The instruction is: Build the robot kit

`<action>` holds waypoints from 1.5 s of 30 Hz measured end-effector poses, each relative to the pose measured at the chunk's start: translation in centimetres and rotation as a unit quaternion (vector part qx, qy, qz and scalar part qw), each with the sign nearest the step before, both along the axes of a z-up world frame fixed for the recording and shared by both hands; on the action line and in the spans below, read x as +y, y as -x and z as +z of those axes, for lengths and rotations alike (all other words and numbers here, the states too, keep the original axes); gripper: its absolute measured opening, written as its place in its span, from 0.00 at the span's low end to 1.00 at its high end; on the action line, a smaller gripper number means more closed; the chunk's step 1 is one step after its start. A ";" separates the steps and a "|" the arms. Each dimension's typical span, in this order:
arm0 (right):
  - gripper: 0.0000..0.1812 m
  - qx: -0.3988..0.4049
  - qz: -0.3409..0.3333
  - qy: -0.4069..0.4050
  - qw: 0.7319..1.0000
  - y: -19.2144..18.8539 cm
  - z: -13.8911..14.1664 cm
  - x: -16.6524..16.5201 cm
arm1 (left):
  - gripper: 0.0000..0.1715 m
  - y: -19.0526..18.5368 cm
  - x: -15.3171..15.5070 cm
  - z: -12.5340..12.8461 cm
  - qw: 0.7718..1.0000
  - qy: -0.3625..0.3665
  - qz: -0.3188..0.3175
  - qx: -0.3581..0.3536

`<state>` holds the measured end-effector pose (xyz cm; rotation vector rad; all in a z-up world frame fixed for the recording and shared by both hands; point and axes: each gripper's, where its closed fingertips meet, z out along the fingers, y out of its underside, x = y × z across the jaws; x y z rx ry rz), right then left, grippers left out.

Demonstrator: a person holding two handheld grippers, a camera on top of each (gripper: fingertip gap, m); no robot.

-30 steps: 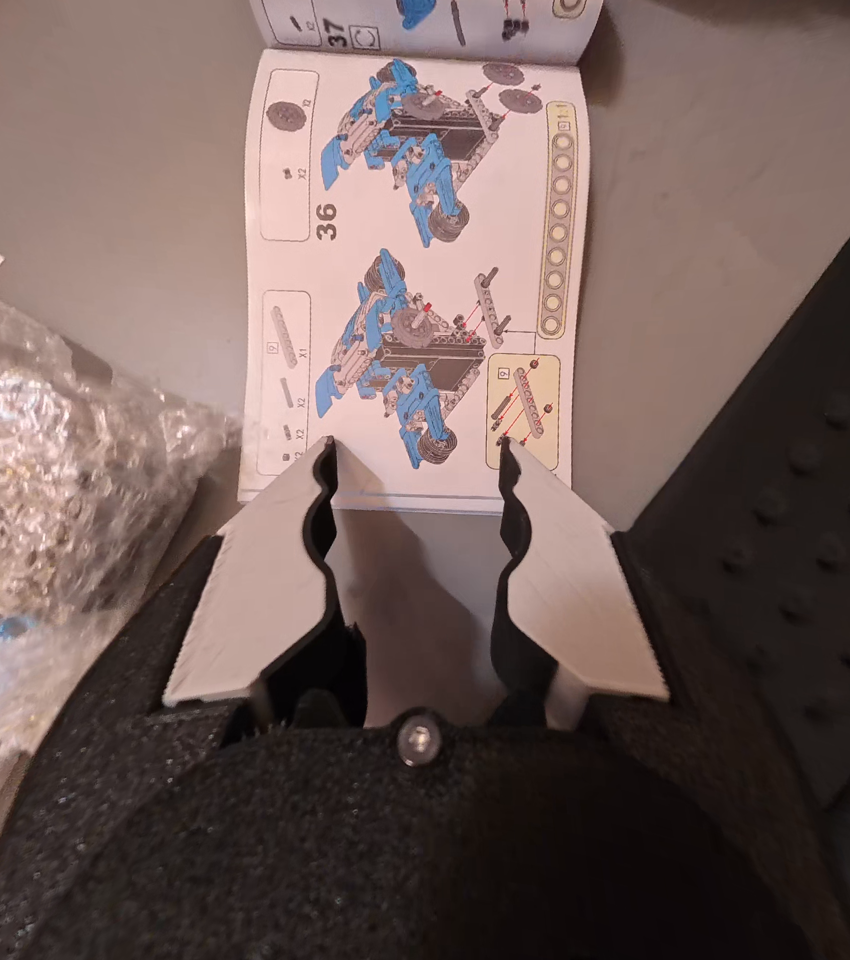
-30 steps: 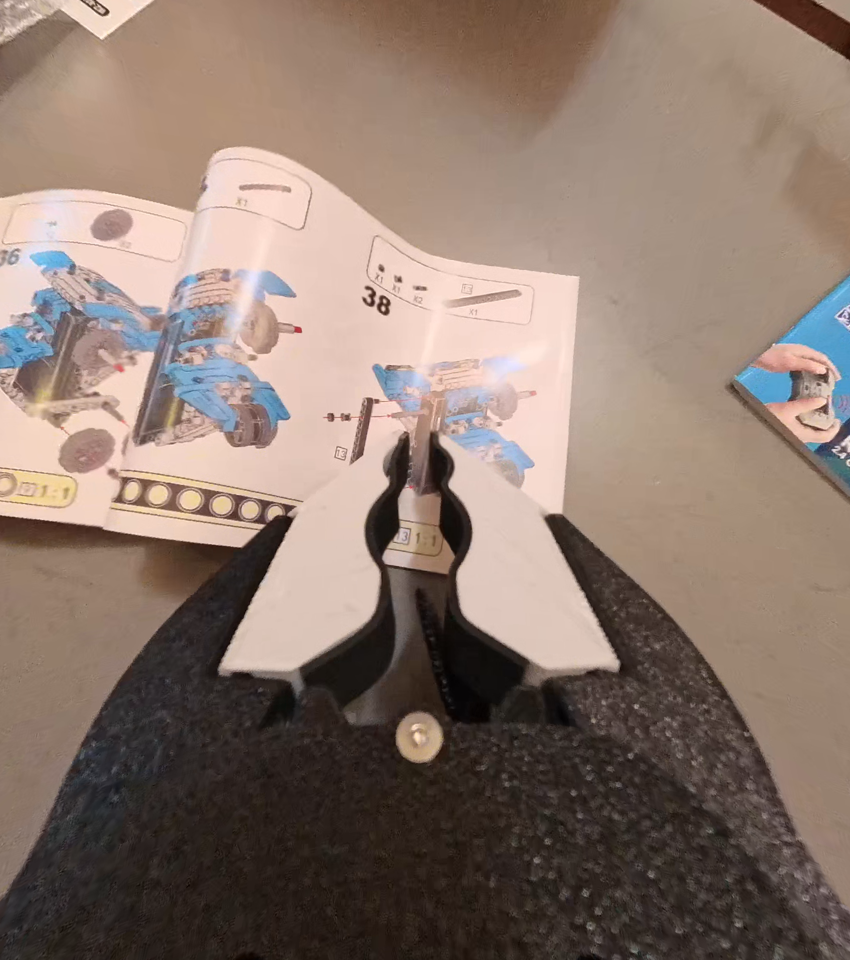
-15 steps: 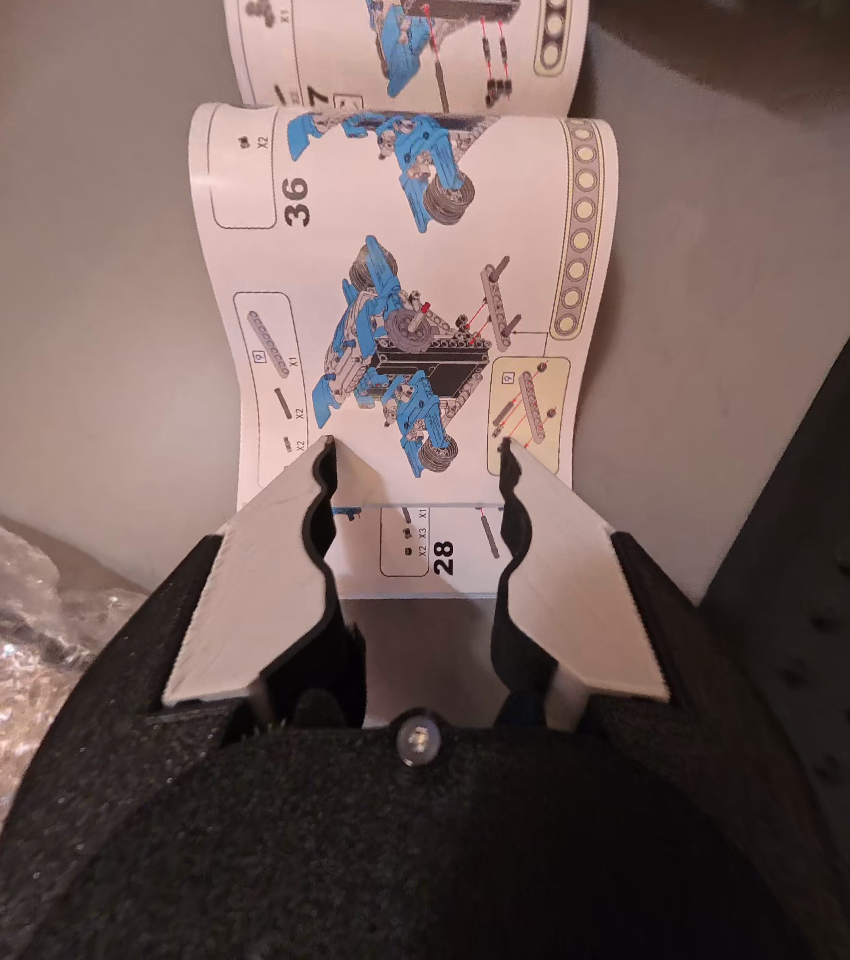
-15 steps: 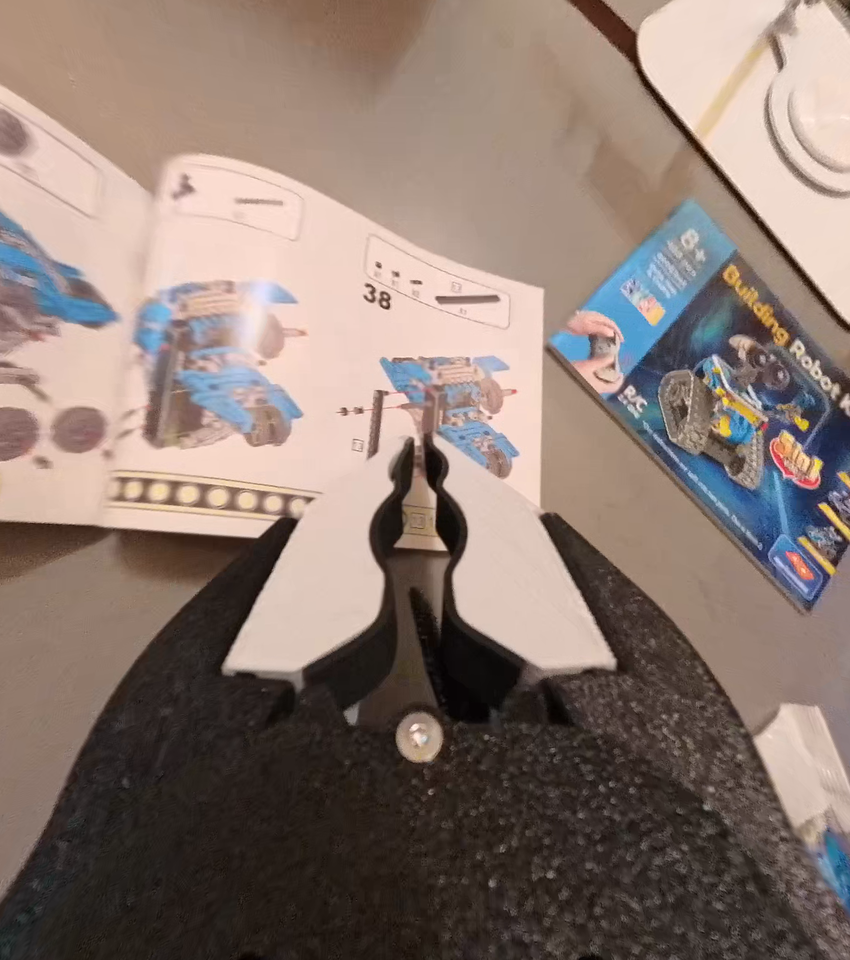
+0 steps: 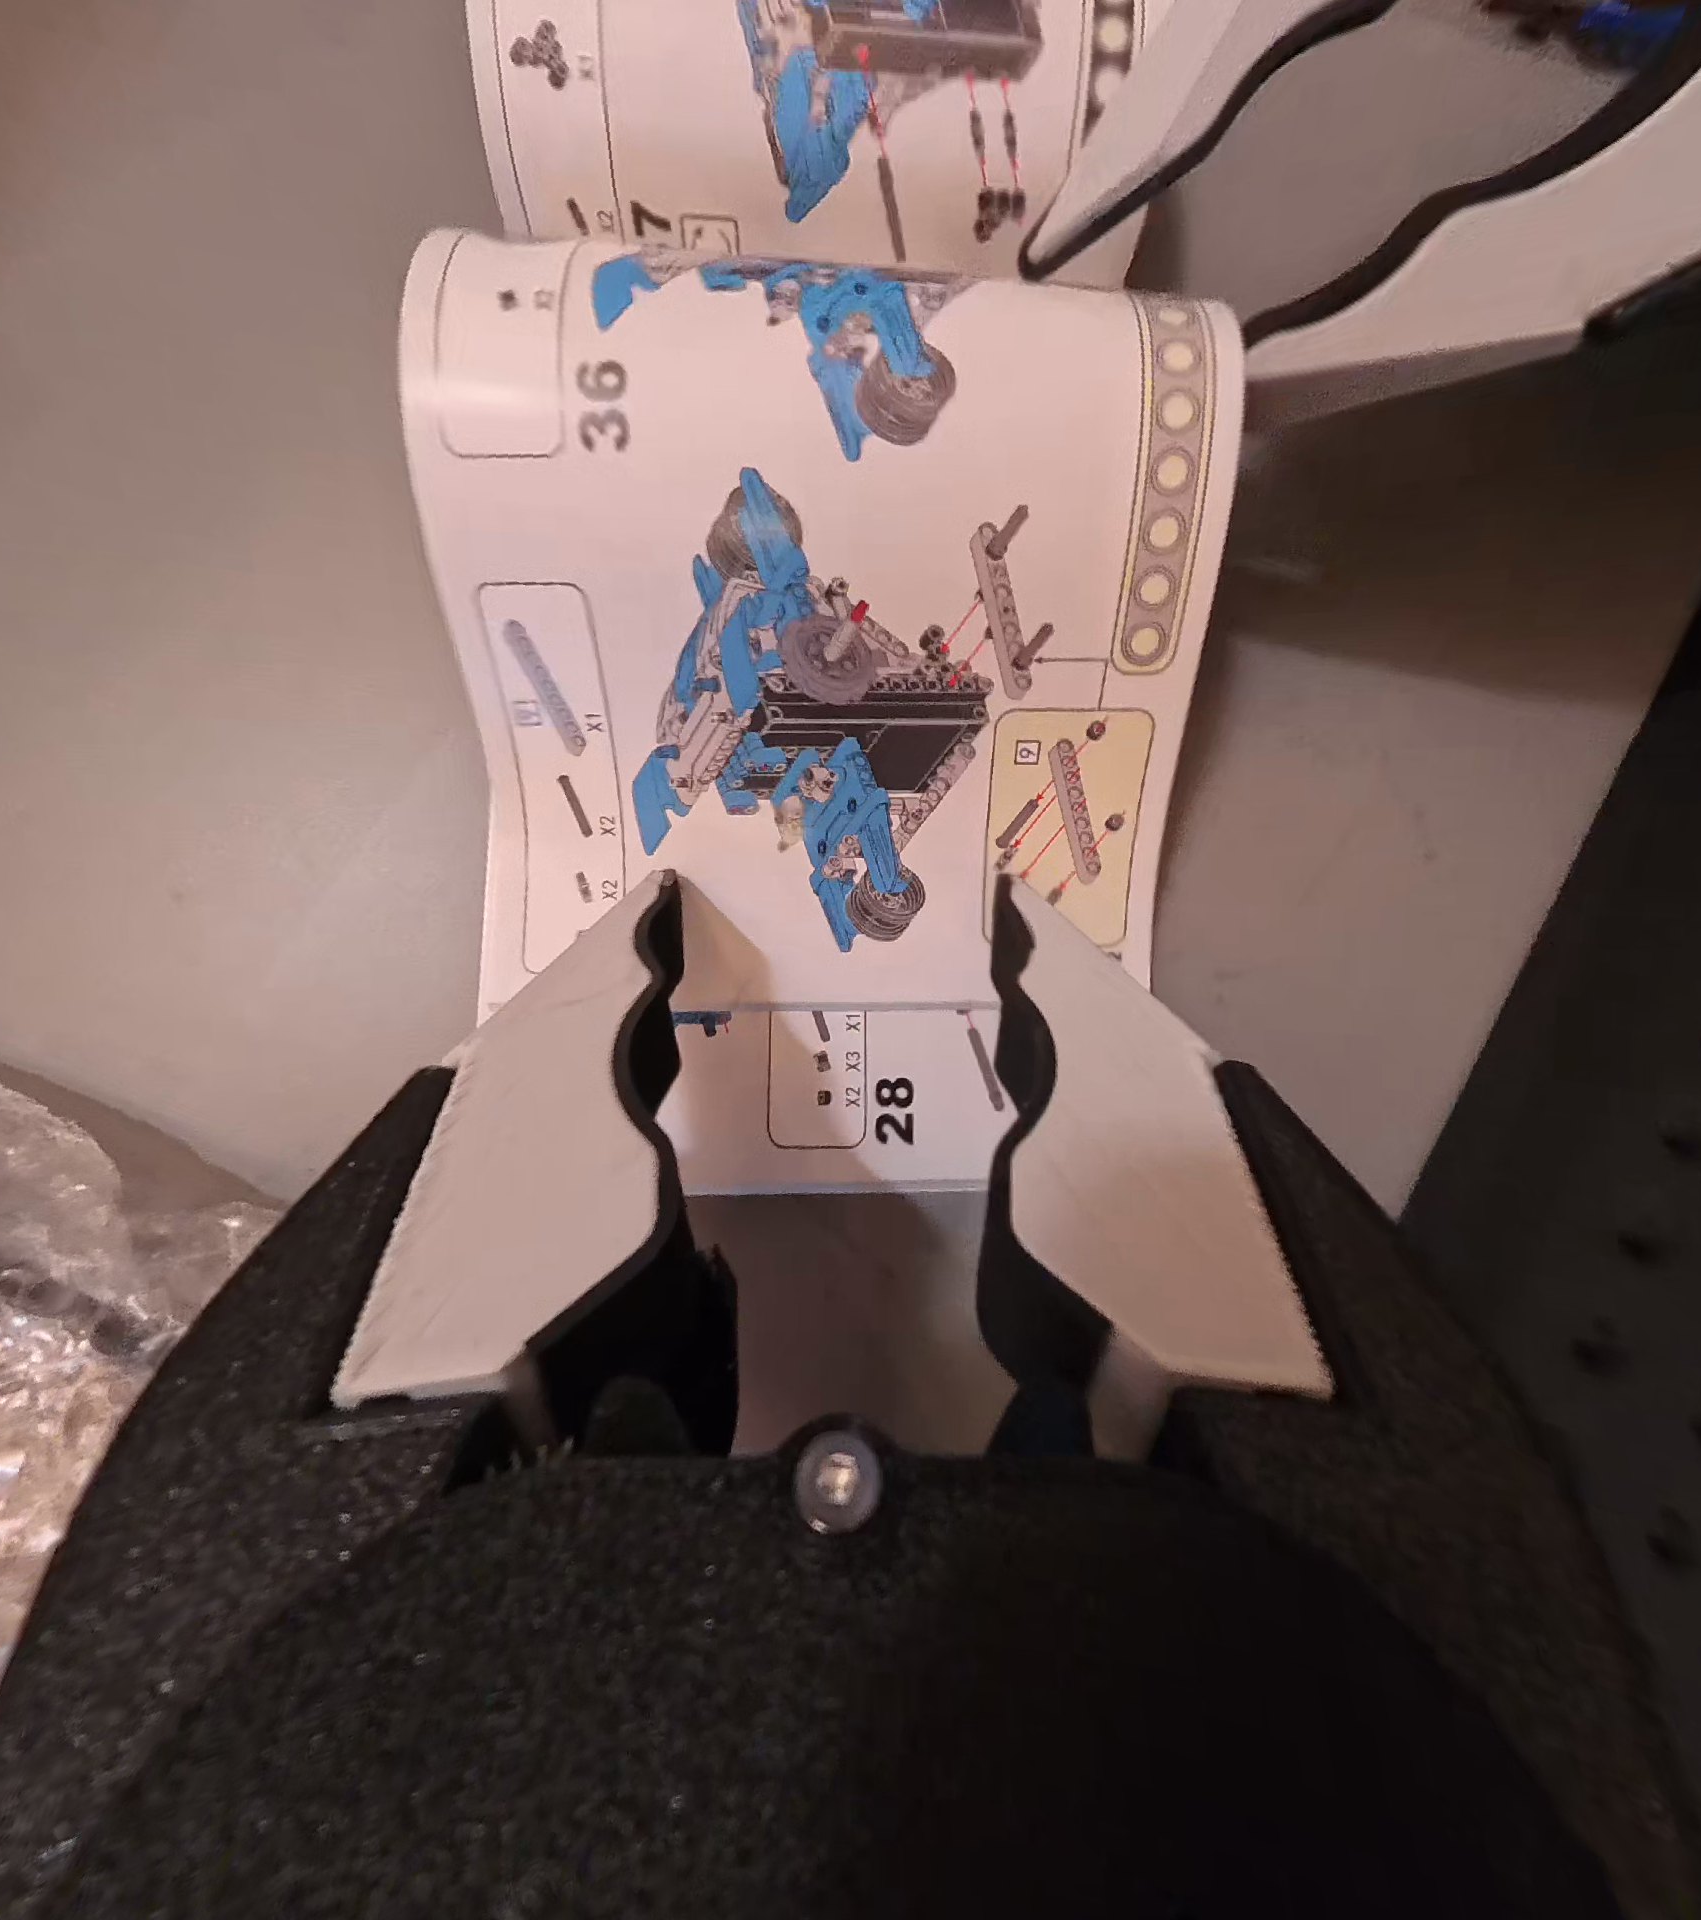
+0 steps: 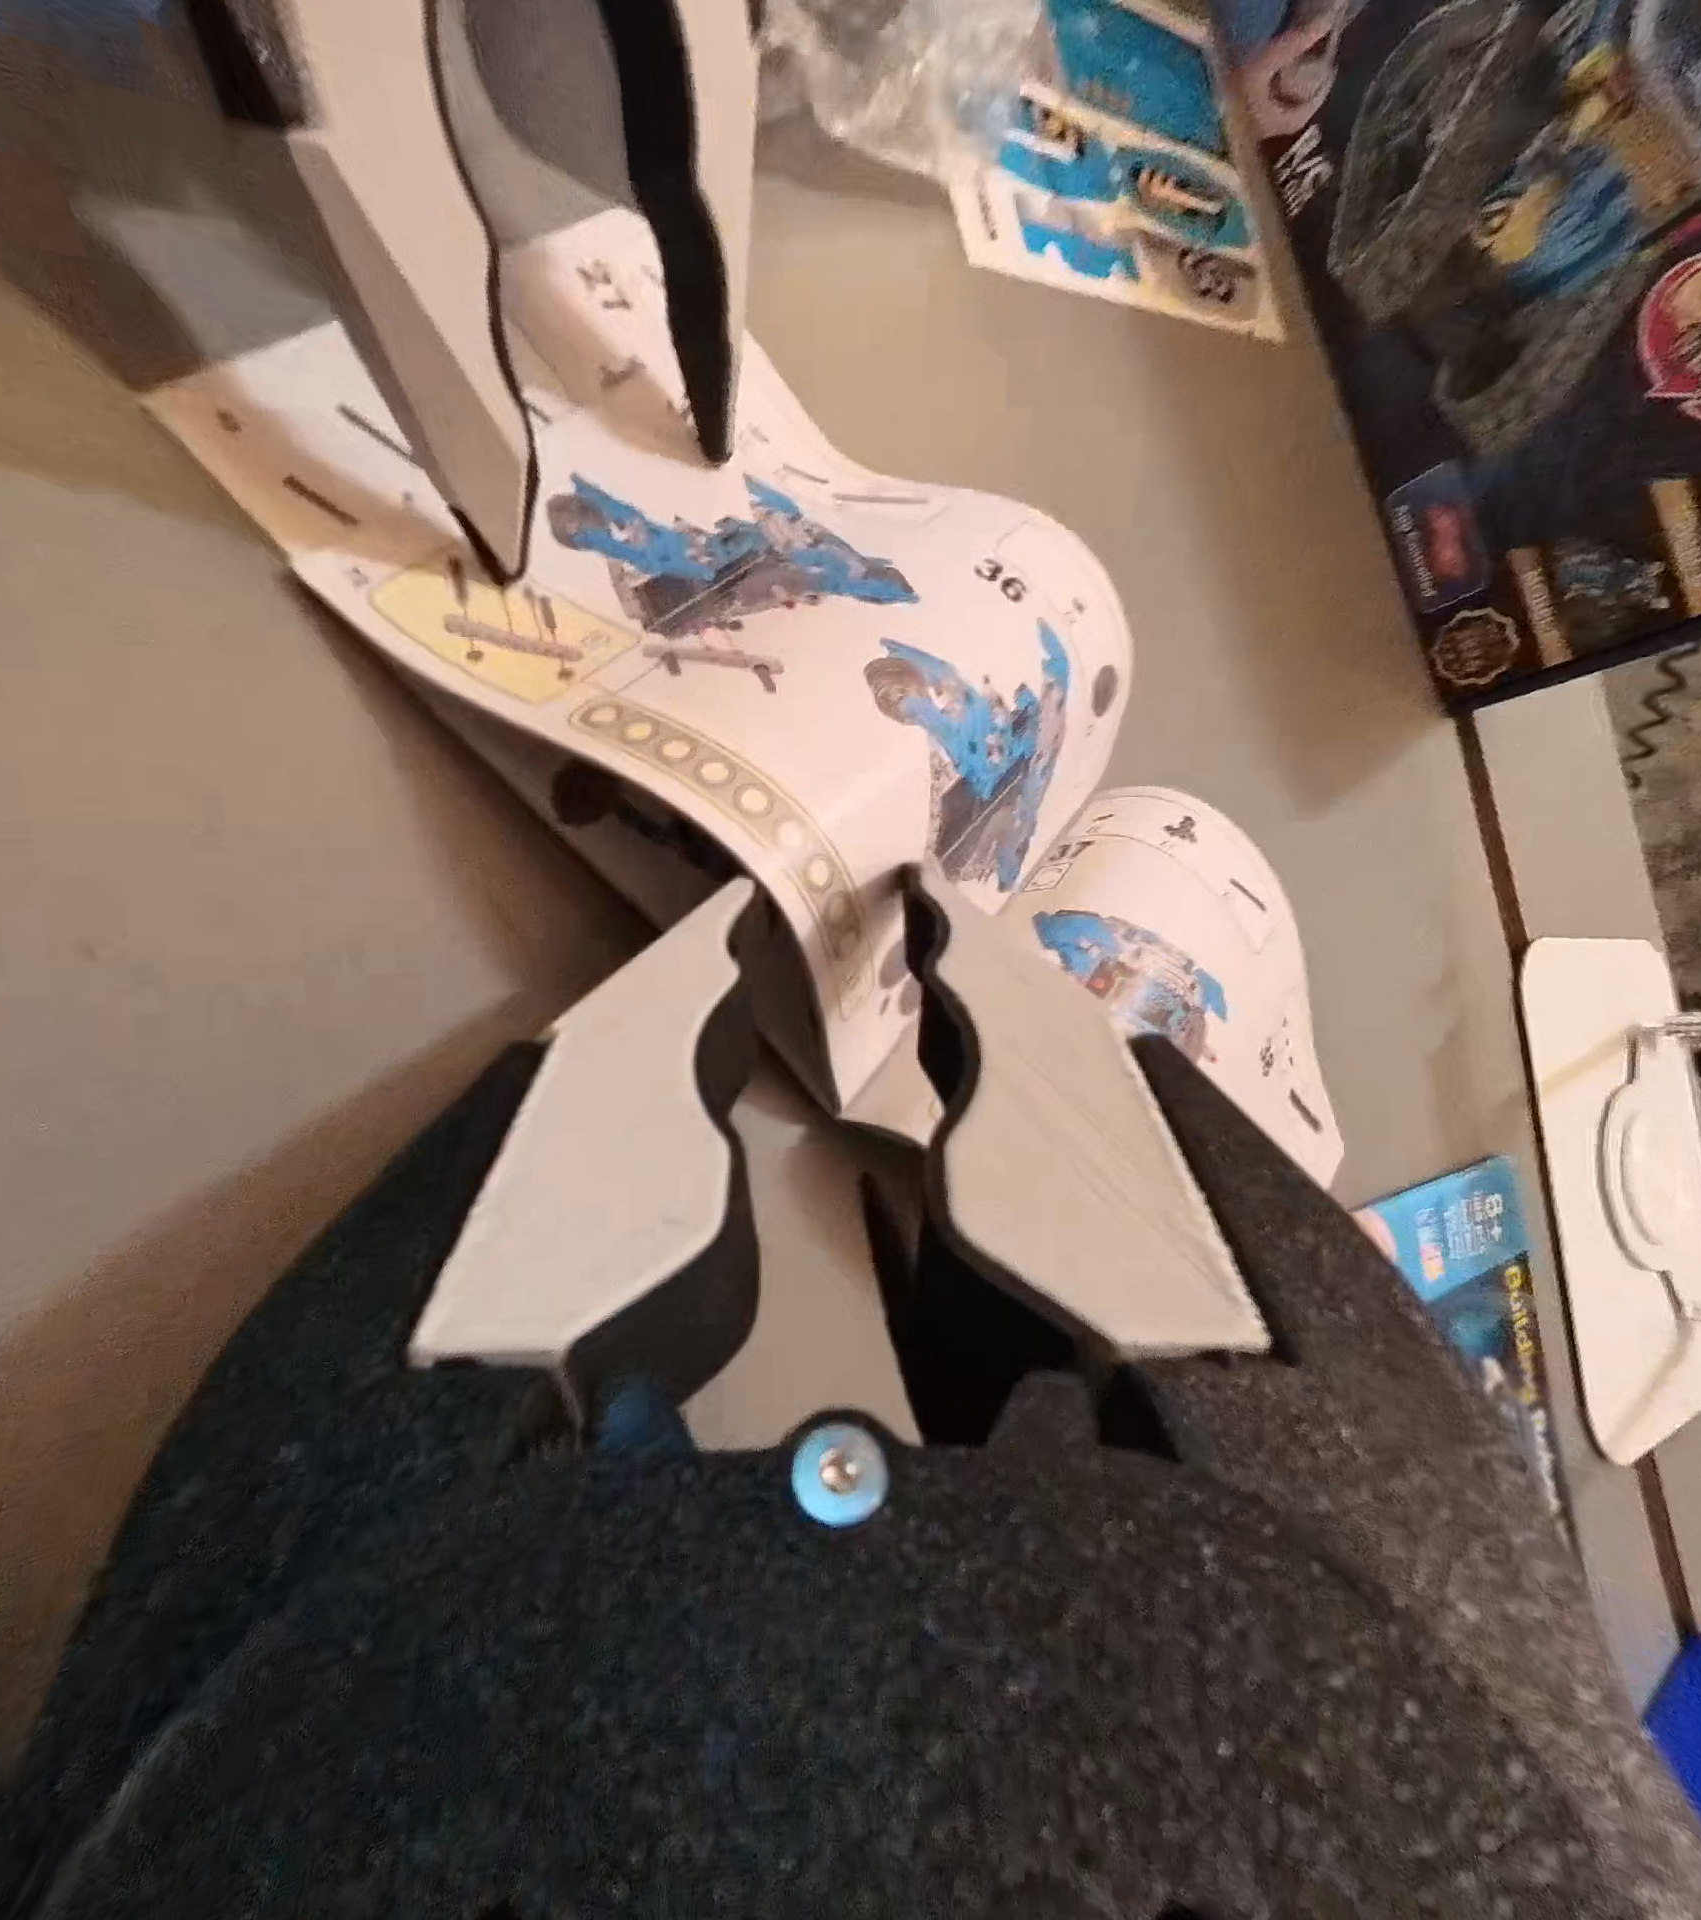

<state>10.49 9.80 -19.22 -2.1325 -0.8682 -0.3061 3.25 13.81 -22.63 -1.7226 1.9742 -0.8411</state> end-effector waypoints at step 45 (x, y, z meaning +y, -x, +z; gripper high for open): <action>0.17 0.374 -0.129 0.057 0.917 4.2 0.3 -2.0 | 0.21 -0.4 -1.8 11.2 0.821 0.518 0.116 -0.211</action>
